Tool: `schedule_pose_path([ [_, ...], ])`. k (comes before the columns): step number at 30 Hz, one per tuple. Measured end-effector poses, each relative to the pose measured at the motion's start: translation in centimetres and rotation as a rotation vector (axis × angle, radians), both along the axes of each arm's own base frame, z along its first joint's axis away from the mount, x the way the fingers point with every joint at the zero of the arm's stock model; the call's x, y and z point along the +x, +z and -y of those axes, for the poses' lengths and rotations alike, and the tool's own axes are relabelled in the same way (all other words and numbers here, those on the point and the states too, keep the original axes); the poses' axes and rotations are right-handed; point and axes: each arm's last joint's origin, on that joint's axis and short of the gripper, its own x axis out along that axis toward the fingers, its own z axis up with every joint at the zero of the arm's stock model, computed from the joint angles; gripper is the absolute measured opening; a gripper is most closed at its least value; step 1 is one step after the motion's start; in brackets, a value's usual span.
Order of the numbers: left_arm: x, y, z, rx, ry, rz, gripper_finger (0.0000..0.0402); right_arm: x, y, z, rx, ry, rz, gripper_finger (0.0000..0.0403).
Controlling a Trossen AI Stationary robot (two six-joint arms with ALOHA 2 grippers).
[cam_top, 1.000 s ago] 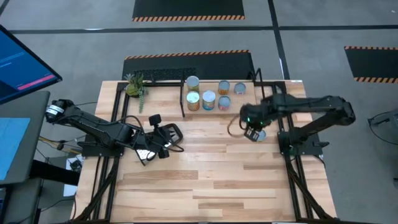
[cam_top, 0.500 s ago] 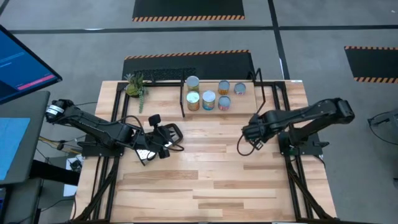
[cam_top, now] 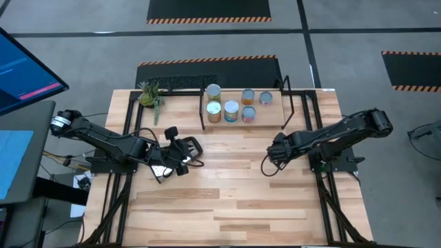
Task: Pick and place cans onto a shelf
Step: Put the yellow and green tuna can on the shelf
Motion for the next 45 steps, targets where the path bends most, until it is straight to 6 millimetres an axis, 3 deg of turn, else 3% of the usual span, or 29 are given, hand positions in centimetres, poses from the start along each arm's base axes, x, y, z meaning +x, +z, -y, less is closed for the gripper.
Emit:
schedule_pose_path([
  [12,0.0,0.0,0.0,-0.005,0.006,0.003,0.0038,-0.5,-3.8,0.9,-0.015,-0.034,0.083,0.0198],
  [19,0.0,0.0,0.0,-0.005,0.006,0.003,0.0038,-1.0,-4.8,2.0,-0.003,-0.091,0.087,0.0176],
  [24,0.0,0.0,0.0,-0.006,0.006,0.004,0.0038,-0.8,-4.8,1.8,-0.001,-0.107,0.109,0.0119],
  [28,0.0,0.0,0.0,-0.006,0.006,0.003,0.0038,-0.5,-4.6,1.5,0.003,-0.097,0.134,0.0037],
  [31,0.0,0.0,0.0,-0.006,0.006,0.003,0.0038,0.6,-3.6,0.6,0.027,-0.042,0.188,0.0013],
  [38,0.0,0.0,0.0,-0.005,0.007,0.002,0.0038,4.5,2.9,-1.4,0.008,0.208,0.379,0.0006],
  [41,0.0,0.0,0.0,-0.004,0.006,0.000,0.0038,5.3,5.6,-0.4,-0.111,0.250,0.403,0.0004],
  [45,0.0,0.0,0.0,-0.004,0.006,-0.001,0.0038,6.0,7.6,2.6,-0.211,0.250,0.394,0.0004],
])
